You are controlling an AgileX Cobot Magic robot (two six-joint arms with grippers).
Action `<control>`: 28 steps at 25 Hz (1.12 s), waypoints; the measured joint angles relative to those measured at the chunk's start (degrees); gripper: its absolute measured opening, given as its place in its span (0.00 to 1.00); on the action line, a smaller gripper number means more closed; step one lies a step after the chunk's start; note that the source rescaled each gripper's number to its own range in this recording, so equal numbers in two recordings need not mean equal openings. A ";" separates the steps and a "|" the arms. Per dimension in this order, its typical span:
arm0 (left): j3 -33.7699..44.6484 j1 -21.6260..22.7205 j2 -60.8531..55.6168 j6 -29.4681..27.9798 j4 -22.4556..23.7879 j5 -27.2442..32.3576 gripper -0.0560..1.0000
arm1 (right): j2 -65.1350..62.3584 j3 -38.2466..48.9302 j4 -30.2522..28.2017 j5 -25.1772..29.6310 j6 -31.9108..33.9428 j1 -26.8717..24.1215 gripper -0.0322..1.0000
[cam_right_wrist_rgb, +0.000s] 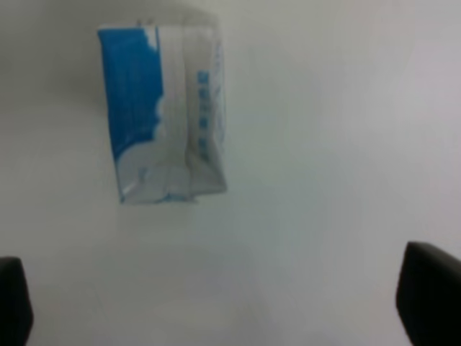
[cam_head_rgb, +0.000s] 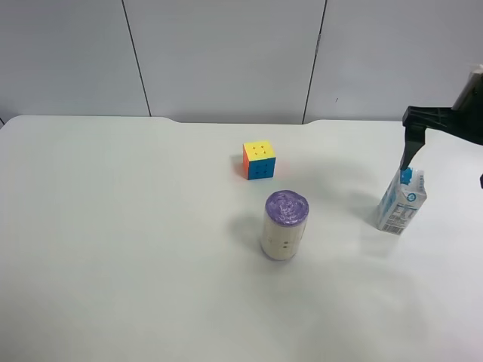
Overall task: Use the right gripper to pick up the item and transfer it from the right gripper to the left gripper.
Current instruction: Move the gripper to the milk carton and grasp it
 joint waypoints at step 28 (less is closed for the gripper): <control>0.00 0.00 0.00 0.00 0.00 0.00 1.00 | 14.72 0.00 5.43 -10.43 -5.70 -1.15 0.65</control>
